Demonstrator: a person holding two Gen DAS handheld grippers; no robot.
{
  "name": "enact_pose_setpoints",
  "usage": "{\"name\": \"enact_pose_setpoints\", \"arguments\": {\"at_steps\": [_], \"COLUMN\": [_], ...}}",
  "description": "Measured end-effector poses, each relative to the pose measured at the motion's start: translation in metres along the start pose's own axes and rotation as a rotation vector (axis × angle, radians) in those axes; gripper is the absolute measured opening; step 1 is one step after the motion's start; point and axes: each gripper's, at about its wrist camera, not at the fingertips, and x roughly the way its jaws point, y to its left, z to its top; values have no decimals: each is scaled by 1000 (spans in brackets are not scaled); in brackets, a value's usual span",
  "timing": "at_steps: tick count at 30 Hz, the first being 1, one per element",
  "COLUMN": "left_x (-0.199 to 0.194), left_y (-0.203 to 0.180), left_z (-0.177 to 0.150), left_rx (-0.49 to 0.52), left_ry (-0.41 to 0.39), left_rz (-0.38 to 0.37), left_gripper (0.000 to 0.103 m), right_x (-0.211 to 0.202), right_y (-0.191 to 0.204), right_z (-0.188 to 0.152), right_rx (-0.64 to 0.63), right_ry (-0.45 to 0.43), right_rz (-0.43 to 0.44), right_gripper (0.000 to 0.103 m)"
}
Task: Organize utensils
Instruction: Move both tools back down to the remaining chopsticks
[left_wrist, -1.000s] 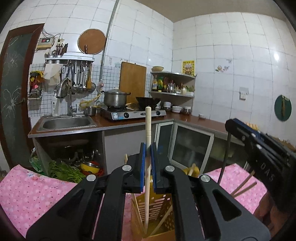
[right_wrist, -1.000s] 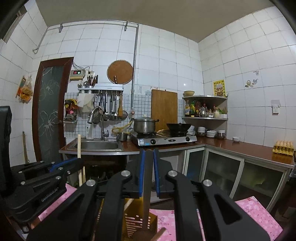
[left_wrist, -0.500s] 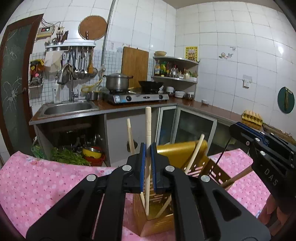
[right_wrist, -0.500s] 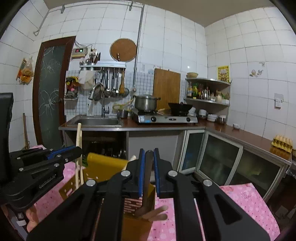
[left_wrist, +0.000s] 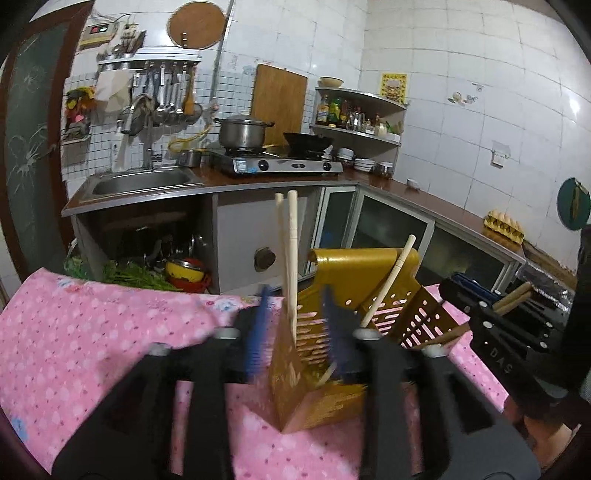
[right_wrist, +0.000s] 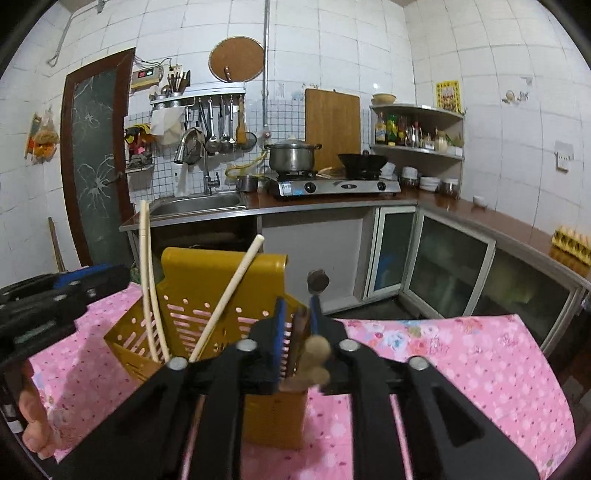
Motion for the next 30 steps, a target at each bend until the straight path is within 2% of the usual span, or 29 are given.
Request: {"name": "enact_pose_setpoints", "arguments": {"at_steps": [1,2,3,6,9,13,20,26,30], "left_x": [-8,-14,-23,-42,-64,-84,-96,-89,-88], "left_y": [2,3,6,13,24,38,54,67,64], "left_z": [0,0,-1,-4,-14,-28,-71,-110,-129], "left_rx": [-5,-6,-4,-10,-31,-55,-84,-139,-122], "left_ry": [-8,-10,-12,-1,33,66,176,304,364], "left_rz": [16,30,48,67,90,122,157,146,135], "left_gripper": [57,71,78,85,92,97,98,98,98], "right_x": [-4,-9,-12,-26,-43,-71,-97,-105,-107], "right_y": [-1,-1,-1,0,-1,-4,12,29,41], "right_z": [0,1,2,3,-1,-16,-66,-114,-137], "right_rx": [8,15,15,-2,-2,31,-4,-33,-46], "right_ry": [-3,-11,-13,-9,-1,19,116,204,262], "right_rz": [-4,1,2,-15,-27,-41,-23,12,38], "right_gripper": [49,54,55,56,62,68,69,69,69]}}
